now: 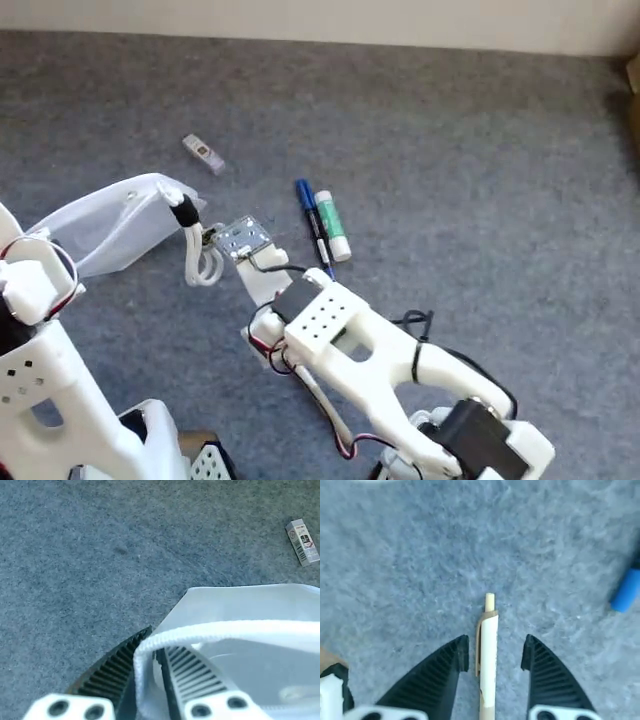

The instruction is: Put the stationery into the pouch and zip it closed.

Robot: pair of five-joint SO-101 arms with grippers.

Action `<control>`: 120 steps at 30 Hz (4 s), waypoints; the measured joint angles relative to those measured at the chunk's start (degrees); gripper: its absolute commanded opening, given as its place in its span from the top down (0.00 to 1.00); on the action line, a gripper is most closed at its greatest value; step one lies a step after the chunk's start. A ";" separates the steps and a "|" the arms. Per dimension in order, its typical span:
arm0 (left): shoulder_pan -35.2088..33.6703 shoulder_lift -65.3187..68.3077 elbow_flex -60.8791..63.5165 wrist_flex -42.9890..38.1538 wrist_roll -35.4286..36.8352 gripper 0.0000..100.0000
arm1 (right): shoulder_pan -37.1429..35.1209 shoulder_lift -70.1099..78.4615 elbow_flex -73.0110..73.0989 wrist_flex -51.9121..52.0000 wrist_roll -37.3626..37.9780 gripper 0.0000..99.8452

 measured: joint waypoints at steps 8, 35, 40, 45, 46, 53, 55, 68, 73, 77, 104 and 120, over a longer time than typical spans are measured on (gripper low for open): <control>0.00 0.00 0.00 -0.18 0.00 0.99 | -0.35 6.33 0.00 -3.69 -0.09 0.83; 0.00 0.09 0.00 -0.18 0.00 0.99 | 0.00 12.48 -1.67 -2.73 2.20 1.00; 0.00 0.09 0.00 -0.18 0.00 0.99 | -0.09 8.88 -1.05 -1.58 2.64 1.00; 0.00 0.09 0.00 -0.18 0.00 0.99 | -0.35 -0.26 4.13 -1.32 2.99 1.00; 0.00 0.09 0.00 -0.18 0.00 0.99 | -0.35 -2.20 4.84 -1.32 2.99 1.00; 0.00 0.09 0.00 -0.18 1.32 0.99 | -0.35 -14.95 8.97 -1.23 2.99 1.00; 0.00 0.09 0.00 -0.18 1.76 0.99 | -0.35 -18.02 9.41 -1.23 2.99 1.00; 6.15 0.00 0.00 -0.26 1.76 0.99 | -0.35 -39.74 11.08 -1.23 2.99 1.00; 9.49 0.00 0.00 -0.26 1.85 0.99 | -0.35 -48.44 11.08 -4.04 2.99 1.00; 12.40 0.00 0.00 -0.26 1.93 0.99 | -0.35 -54.15 11.08 -7.38 2.99 1.00; 17.85 -0.09 1.76 -0.62 1.93 0.99 | -0.35 -63.38 11.08 -44.57 2.99 1.00; 17.85 -0.09 1.76 -0.62 1.93 0.99 | -0.35 -63.47 11.08 -62.95 2.99 1.00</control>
